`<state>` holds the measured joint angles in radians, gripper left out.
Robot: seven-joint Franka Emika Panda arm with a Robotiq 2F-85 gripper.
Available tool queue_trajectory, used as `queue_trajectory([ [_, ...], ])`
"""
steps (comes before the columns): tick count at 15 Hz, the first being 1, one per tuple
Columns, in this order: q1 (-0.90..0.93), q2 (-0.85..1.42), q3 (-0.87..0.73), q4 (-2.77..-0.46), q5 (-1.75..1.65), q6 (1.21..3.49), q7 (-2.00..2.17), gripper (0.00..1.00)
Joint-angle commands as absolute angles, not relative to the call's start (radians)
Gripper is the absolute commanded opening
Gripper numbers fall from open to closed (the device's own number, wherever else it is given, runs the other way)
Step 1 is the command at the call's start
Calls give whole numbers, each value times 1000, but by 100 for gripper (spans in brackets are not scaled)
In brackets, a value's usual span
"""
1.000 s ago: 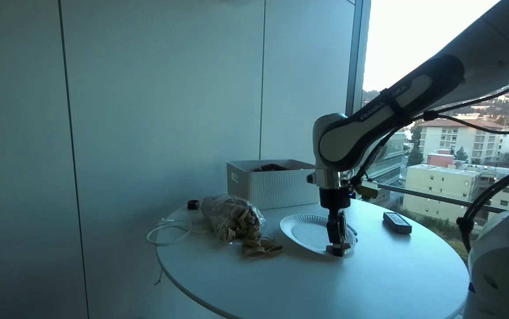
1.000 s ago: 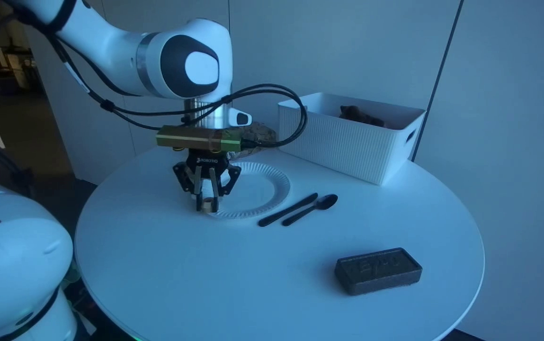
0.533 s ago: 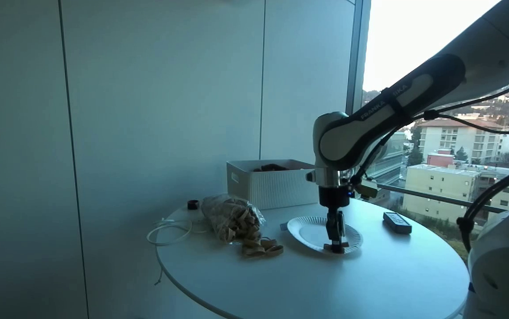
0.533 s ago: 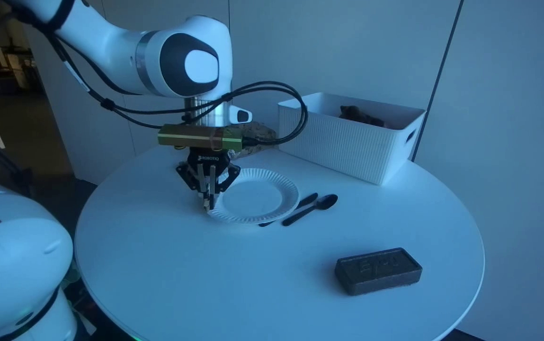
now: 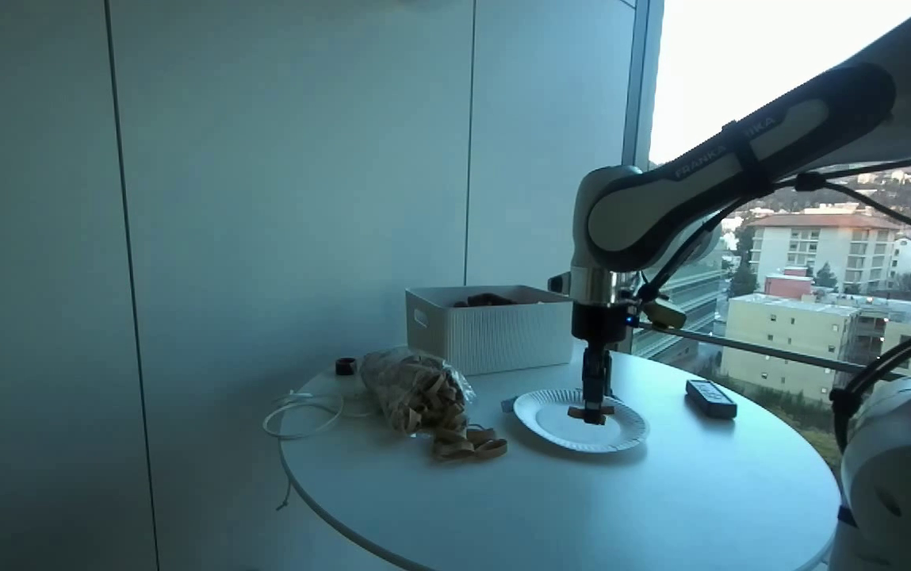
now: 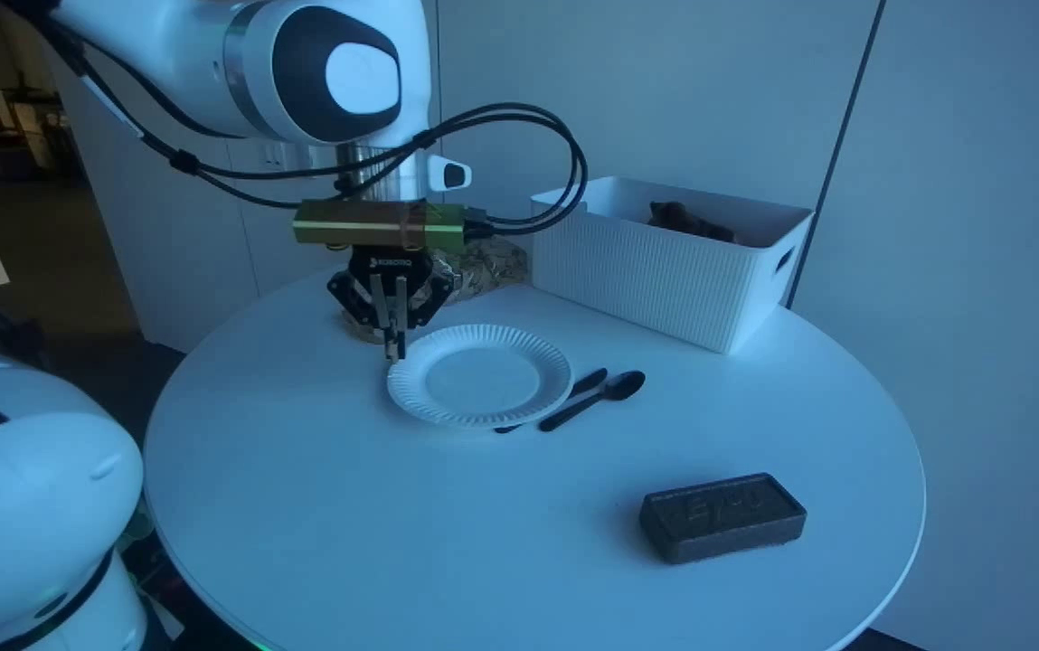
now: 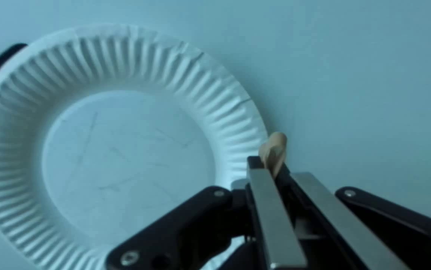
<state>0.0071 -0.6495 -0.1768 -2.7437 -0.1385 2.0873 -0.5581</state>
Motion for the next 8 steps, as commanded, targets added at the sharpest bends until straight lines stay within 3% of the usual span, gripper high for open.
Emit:
queue_trajectory([
  [1,101,-722,-227,-2743,-24,2007,-701,12],
  [8,234,-712,-116,-2741,117,2146,-699,12],
])
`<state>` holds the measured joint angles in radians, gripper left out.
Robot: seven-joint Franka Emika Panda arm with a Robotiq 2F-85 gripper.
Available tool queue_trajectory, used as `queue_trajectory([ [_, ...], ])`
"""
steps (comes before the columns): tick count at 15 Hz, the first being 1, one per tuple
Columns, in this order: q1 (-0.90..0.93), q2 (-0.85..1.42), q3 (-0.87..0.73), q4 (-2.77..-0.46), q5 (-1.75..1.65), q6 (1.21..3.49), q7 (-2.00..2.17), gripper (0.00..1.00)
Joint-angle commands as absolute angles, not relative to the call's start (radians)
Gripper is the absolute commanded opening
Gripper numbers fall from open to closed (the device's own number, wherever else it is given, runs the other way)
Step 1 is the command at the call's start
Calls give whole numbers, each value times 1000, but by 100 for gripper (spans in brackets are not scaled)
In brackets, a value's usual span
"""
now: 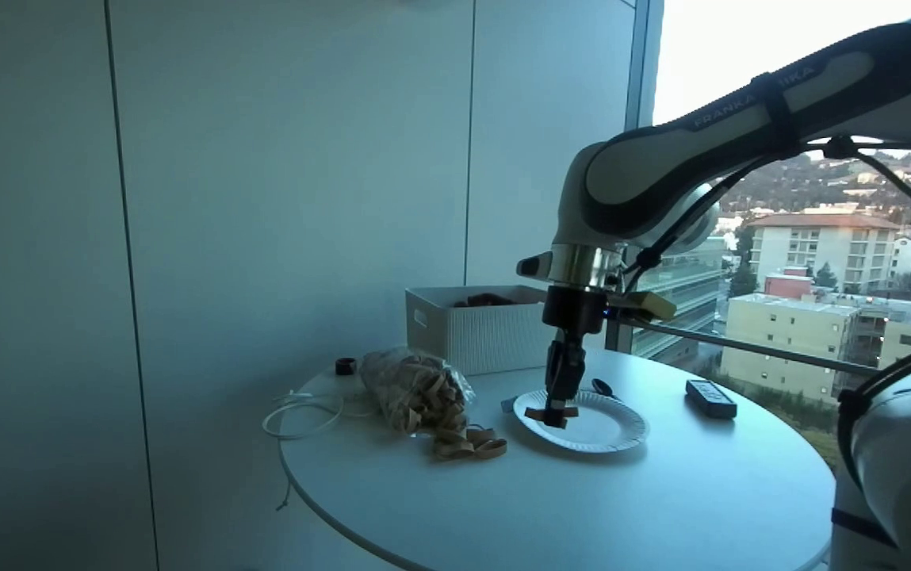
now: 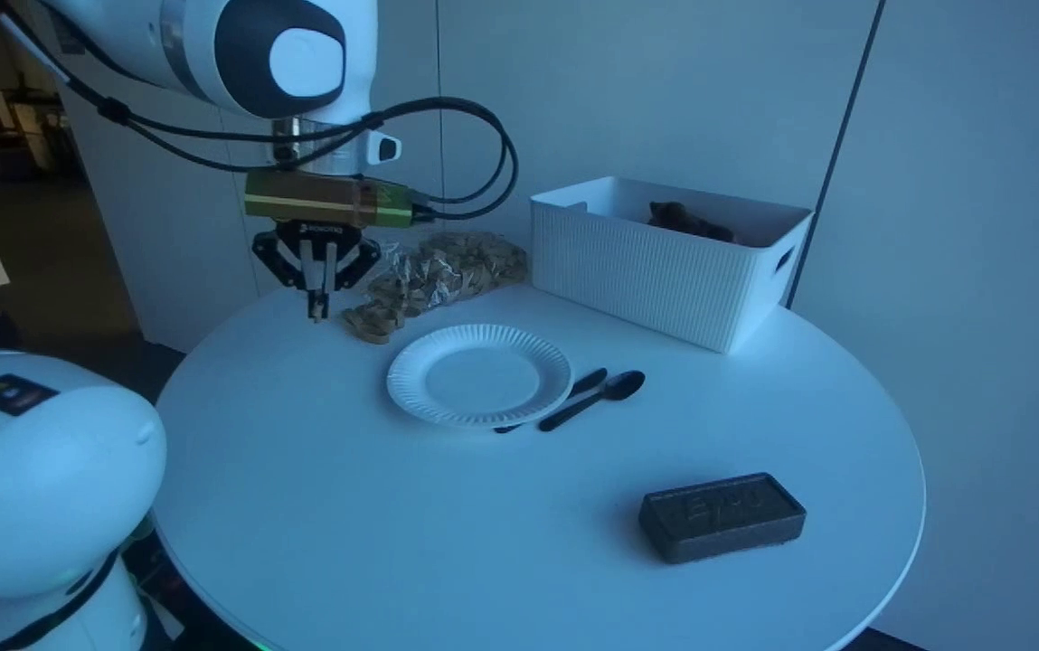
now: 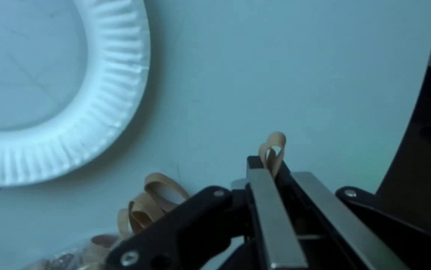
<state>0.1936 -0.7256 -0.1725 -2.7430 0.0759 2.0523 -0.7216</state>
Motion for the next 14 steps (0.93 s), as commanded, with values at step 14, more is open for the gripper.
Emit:
queue_trajectory([
  [14,-103,-336,383,-2771,-466,2990,1,11],
])
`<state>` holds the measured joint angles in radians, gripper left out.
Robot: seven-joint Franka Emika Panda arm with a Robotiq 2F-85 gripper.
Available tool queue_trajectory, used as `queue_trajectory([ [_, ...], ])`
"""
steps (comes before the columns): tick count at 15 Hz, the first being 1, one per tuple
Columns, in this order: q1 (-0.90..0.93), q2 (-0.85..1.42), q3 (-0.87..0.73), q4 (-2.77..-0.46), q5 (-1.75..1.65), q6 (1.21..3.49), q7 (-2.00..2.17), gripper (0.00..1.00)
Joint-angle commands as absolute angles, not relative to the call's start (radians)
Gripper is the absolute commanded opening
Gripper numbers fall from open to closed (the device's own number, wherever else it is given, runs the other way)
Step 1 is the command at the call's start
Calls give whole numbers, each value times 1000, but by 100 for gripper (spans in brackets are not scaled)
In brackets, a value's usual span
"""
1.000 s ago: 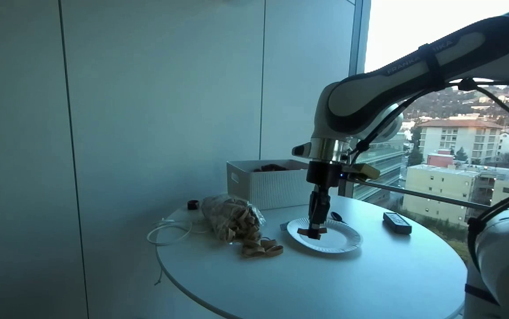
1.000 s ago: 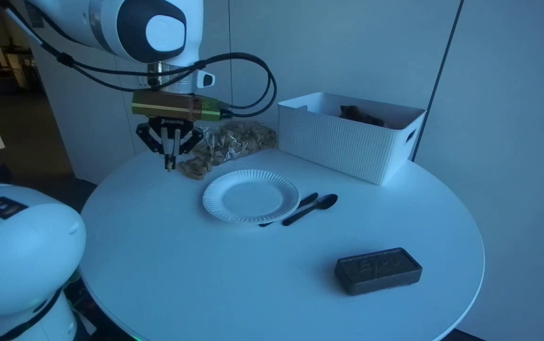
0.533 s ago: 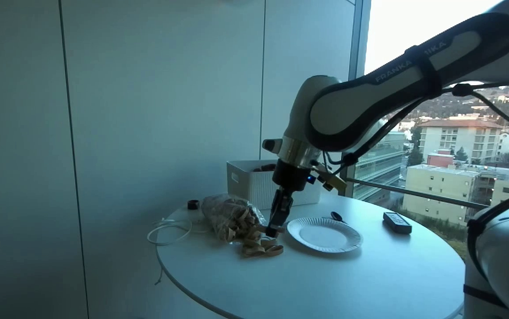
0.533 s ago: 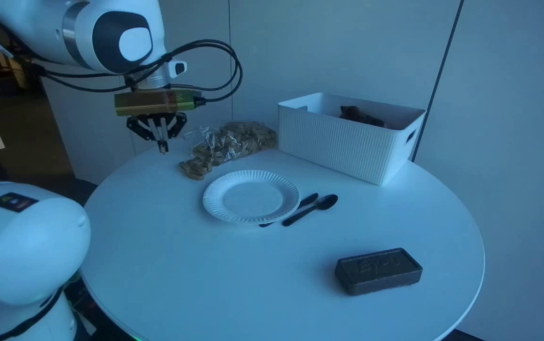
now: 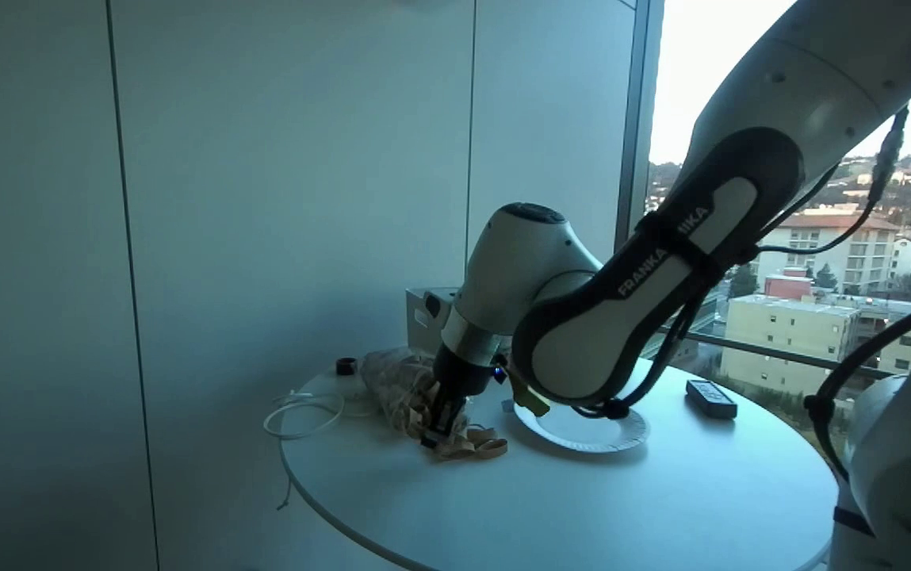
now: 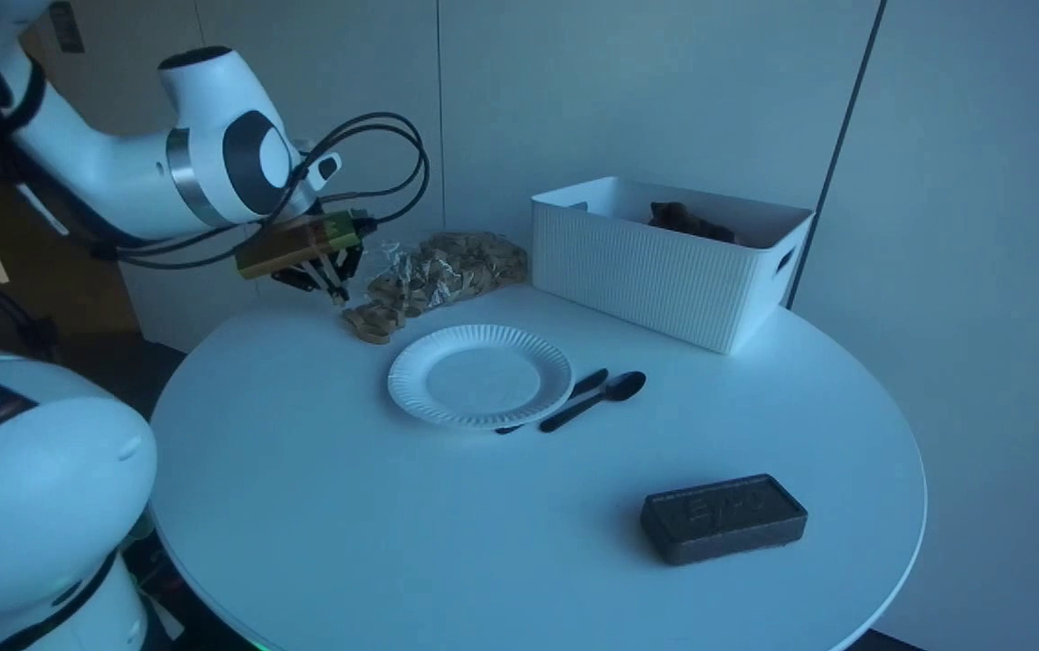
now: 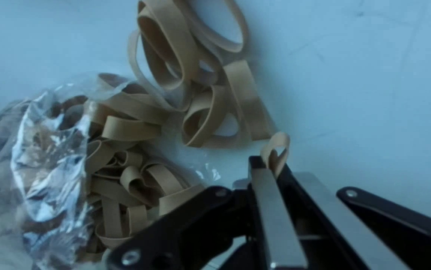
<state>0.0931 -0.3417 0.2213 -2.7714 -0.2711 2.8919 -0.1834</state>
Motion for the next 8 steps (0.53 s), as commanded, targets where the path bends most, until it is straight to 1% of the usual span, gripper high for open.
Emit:
queue_trajectory([
  [1,-177,-343,441,-2770,-554,2999,84,12],
  [2,-218,-353,471,-2768,-637,2994,162,11],
  [3,-254,-362,500,-2767,-691,2977,216,14],
  [4,-262,-358,509,-2765,-722,2948,246,37],
  [6,-210,-315,478,-2765,-705,2892,230,40],
  [7,-171,-297,452,-2766,-668,2867,192,45],
  [8,-126,-278,417,-2764,-630,2866,143,54],
])
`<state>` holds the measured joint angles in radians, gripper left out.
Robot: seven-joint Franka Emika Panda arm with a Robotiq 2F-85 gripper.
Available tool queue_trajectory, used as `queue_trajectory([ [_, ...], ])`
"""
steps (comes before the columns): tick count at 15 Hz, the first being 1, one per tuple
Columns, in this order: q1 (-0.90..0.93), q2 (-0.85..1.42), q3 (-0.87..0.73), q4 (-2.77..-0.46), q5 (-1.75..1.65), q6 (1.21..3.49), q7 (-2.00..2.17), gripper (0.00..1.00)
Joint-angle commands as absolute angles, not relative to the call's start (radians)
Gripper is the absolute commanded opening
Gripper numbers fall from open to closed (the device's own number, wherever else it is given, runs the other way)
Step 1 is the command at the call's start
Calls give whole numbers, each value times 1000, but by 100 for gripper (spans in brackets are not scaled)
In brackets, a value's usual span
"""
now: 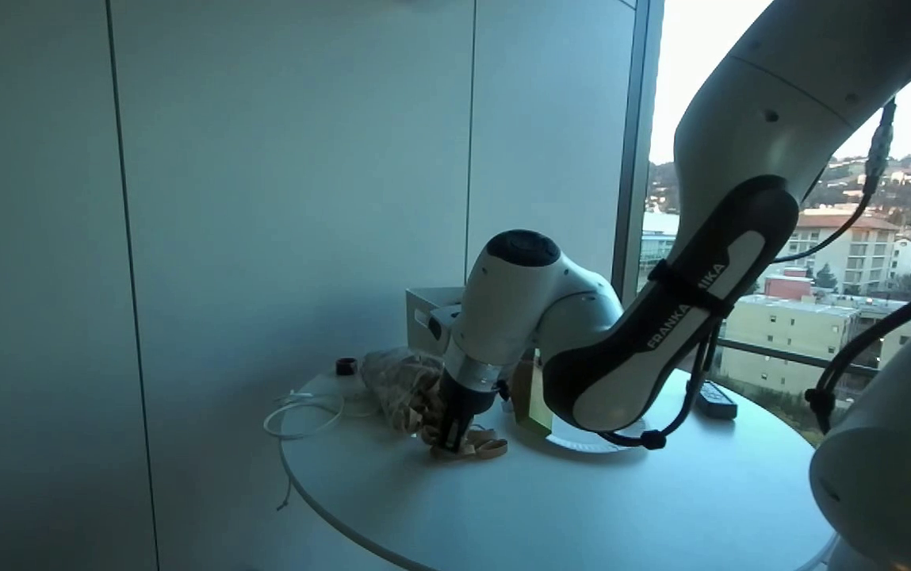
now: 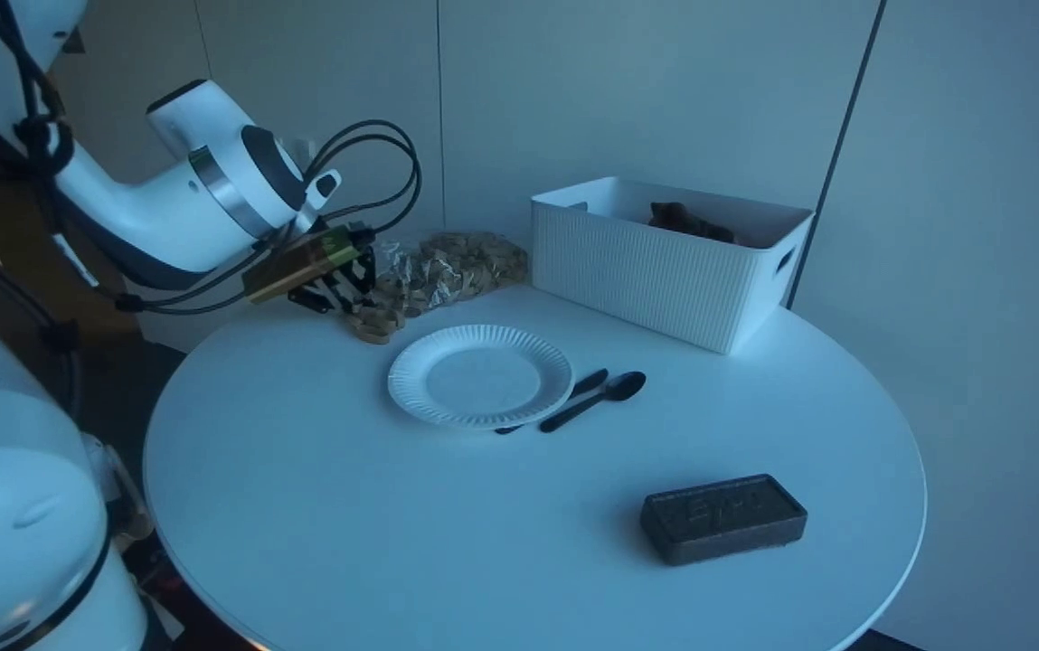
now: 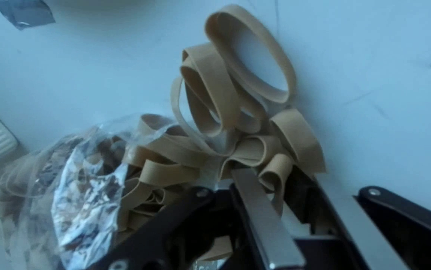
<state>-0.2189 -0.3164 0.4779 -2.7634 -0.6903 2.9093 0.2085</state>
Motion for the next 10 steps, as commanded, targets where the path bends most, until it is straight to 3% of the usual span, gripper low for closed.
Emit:
queue_trajectory([
  [1,-97,-280,390,-2760,-613,2873,114,60],
  [6,-17,-339,285,-2756,-623,2889,70,97],
  [10,78,-347,182,-2755,-496,2853,-30,100],
])
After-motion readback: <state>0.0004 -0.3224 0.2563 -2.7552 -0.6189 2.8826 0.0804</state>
